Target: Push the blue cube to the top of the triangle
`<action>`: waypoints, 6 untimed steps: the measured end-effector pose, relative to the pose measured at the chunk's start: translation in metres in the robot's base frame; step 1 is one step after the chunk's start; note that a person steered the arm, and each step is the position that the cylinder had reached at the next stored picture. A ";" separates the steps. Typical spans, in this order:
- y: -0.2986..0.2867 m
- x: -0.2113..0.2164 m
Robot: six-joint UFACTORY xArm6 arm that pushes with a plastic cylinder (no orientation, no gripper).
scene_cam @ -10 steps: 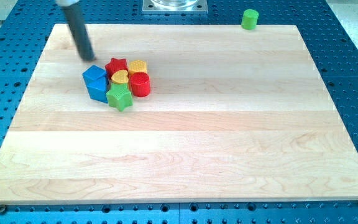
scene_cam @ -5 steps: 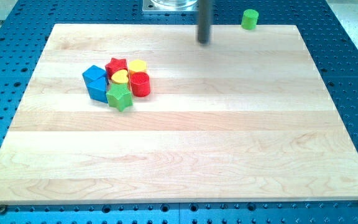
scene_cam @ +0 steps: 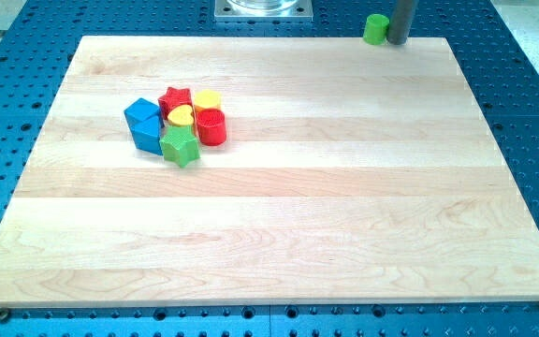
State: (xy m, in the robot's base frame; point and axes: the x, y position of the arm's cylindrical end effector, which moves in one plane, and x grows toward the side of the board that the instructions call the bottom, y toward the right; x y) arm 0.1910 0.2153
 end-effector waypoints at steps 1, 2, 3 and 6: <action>-0.026 0.001; -0.100 0.039; -0.188 0.107; -0.193 0.114</action>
